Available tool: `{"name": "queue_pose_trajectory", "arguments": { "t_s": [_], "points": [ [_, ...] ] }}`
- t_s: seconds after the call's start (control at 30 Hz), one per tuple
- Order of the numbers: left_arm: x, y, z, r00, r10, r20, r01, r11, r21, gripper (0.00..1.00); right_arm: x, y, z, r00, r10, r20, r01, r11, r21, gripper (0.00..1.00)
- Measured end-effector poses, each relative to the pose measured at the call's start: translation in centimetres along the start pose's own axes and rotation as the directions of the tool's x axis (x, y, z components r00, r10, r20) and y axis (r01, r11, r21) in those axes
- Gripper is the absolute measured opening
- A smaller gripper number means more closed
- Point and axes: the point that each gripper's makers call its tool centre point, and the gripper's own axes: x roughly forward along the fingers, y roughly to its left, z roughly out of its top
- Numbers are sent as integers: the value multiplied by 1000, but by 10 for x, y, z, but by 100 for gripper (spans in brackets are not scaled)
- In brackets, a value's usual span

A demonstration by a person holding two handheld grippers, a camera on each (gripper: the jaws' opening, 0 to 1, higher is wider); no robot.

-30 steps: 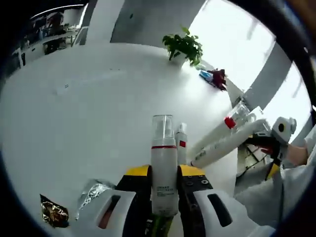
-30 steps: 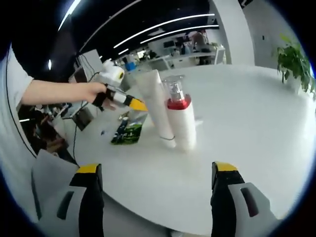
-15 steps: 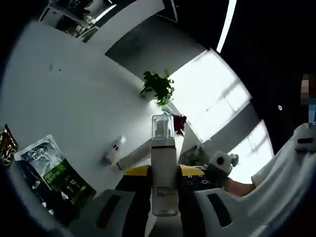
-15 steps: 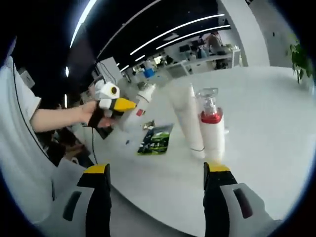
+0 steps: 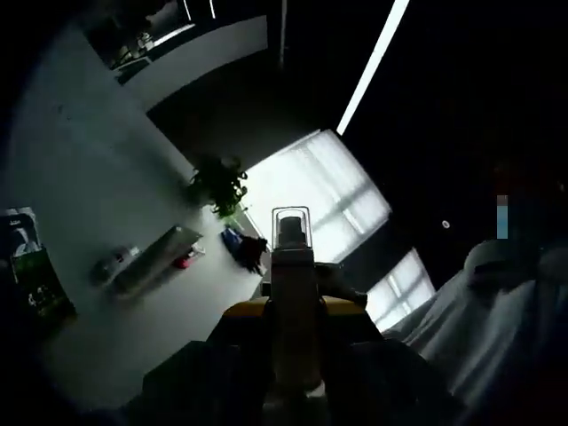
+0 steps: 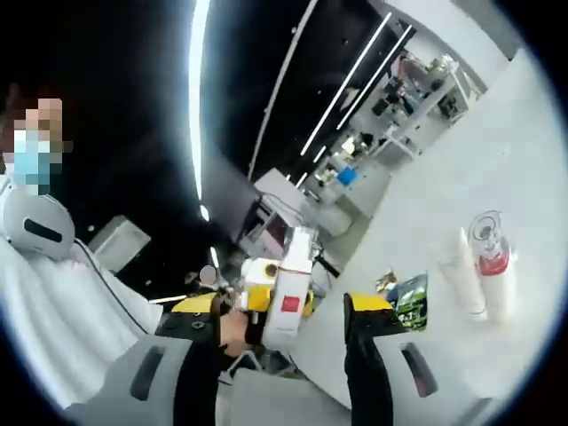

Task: Arrange the skincare products in the storage area until every visible bottle or jar stands upright without overlapping.

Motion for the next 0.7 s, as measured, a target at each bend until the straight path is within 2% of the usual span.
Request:
{"name": "queue_pose_trajectory", "arguments": {
  "t_s": [0.13, 0.23, 0.43, 0.47, 0.53, 0.6, 0.7],
  "points": [
    [6, -17, -12, 999, -26, -21, 27, 999, 41, 21, 13, 17, -2, 999, 51, -15, -50, 998, 38, 54],
    [9, -26, -19, 998, -46, -31, 48, 997, 57, 21, 17, 21, -7, 998, 53, -35, -51, 998, 42, 46],
    [11, -38, -29, 997, -66, -45, 69, 995, 68, 21, 15, 29, -14, 997, 49, -61, -46, 998, 49, 25],
    [10, -37, -29, 997, -59, -44, 62, 996, 70, 21, 15, 32, -14, 996, 61, -66, -56, 996, 70, 21],
    [9, -39, -29, 997, -64, -34, 66, 996, 66, 21, 14, 35, -15, 997, 44, -69, -41, 998, 41, 21],
    [8, -41, -29, 998, -63, -30, 65, 996, 63, 21, 15, 36, -16, 997, 20, -81, -15, 998, 63, 20],
    [8, -46, -26, 997, -76, -13, 77, 995, 57, 21, 14, 40, -12, 999, 13, -52, -10, 998, 62, 19]
  ]
}}
